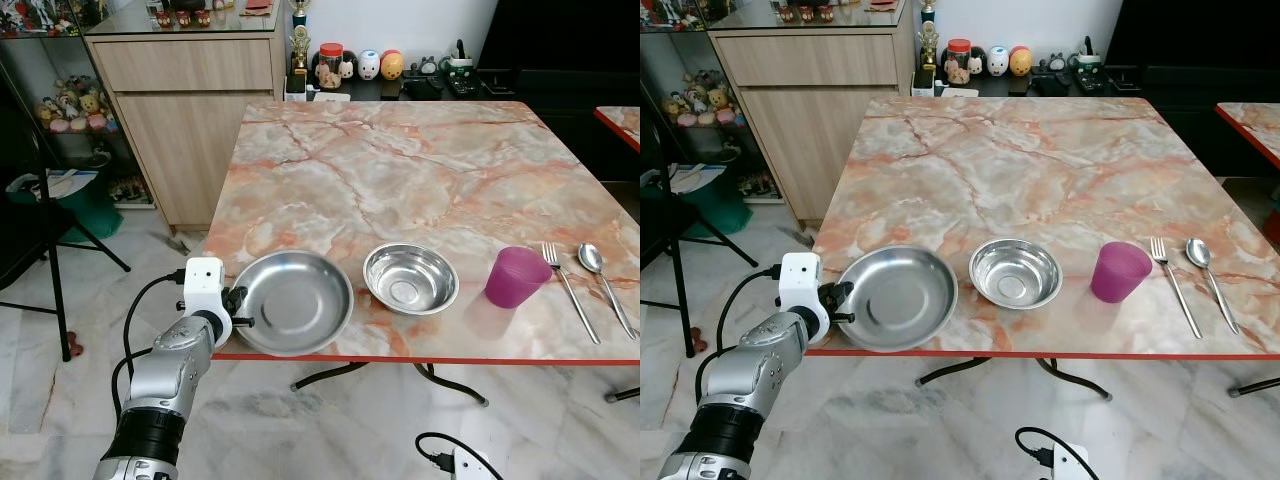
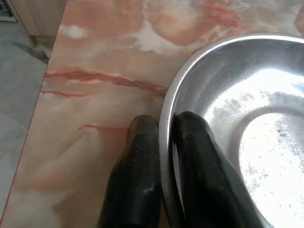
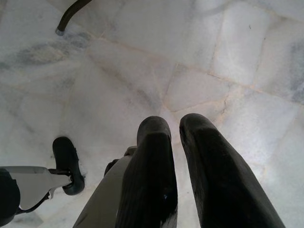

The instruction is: Setting the table

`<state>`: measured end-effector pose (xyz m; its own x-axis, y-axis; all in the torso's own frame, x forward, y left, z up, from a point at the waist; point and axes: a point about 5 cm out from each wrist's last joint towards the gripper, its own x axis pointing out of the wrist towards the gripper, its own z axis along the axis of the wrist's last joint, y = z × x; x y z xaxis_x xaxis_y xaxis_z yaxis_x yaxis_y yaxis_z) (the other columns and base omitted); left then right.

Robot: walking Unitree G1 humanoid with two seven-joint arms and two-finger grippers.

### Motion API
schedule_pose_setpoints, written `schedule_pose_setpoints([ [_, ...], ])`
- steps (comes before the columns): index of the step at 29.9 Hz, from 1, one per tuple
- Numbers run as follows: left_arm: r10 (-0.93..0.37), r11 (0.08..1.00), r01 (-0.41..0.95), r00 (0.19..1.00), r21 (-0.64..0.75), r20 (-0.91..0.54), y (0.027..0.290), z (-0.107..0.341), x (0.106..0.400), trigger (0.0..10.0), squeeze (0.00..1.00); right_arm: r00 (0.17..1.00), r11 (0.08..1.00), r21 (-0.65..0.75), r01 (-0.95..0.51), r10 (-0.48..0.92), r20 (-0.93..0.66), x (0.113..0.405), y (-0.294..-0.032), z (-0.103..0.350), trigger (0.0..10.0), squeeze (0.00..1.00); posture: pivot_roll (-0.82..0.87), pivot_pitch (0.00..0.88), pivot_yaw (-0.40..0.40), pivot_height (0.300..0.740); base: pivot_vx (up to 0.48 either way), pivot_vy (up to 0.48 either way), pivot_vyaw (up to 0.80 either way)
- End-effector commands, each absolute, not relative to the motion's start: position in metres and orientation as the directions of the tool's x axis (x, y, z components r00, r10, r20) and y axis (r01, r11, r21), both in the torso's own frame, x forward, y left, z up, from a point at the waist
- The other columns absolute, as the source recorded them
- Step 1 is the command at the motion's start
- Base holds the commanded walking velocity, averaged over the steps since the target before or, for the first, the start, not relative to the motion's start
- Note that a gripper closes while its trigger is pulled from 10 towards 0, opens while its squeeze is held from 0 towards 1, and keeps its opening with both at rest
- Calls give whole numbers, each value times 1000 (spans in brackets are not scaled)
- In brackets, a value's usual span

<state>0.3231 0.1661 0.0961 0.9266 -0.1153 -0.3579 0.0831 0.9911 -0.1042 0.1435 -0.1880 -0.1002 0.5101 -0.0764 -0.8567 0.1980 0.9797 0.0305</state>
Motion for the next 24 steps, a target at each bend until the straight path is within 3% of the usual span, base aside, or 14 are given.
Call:
schedule_pose_setpoints([
  [1,-99,994,79,921,-70,-377,166,92,322,0,0,498,979,25,200,-80,-863,141,-191,-101,10000,0,77,0,-13,740,0,0,0],
  [9,-52,998,43,946,-35,-319,171,97,322,0,0,499,980,24,200,-81,-863,141,-192,-101,10000,0,79,0,-15,740,0,0,0],
  [13,62,988,-85,983,-126,-174,187,105,317,0,0,510,979,29,202,-80,-857,144,-188,-100,10000,0,73,0,-18,740,0,0,0],
  [16,75,982,-97,988,-165,-135,189,109,316,0,0,514,978,30,204,-81,-854,145,-188,-100,10000,0,74,0,-20,740,0,0,0],
  [17,82,976,-100,991,-193,-103,190,111,314,2235,0,517,979,30,202,-80,-852,146,-187,-99,10000,0,75,0,-21,740,0,0,0],
  [18,92,971,-107,993,-214,-81,191,113,313,5137,0,519,979,31,200,-80,-851,147,-186,-99,10000,0,74,0,-22,740,0,0,0],
  [19,104,964,-115,993,-238,-60,193,114,312,9608,0,521,979,31,201,-80,-850,148,-186,-99,10000,0,73,0,-23,740,0,0,0],
  [24,135,945,-133,991,-300,-13,196,117,311,10000,0,531,978,32,207,-85,-843,150,-186,-98,10000,0,64,0,-27,740,0,0,0],
])
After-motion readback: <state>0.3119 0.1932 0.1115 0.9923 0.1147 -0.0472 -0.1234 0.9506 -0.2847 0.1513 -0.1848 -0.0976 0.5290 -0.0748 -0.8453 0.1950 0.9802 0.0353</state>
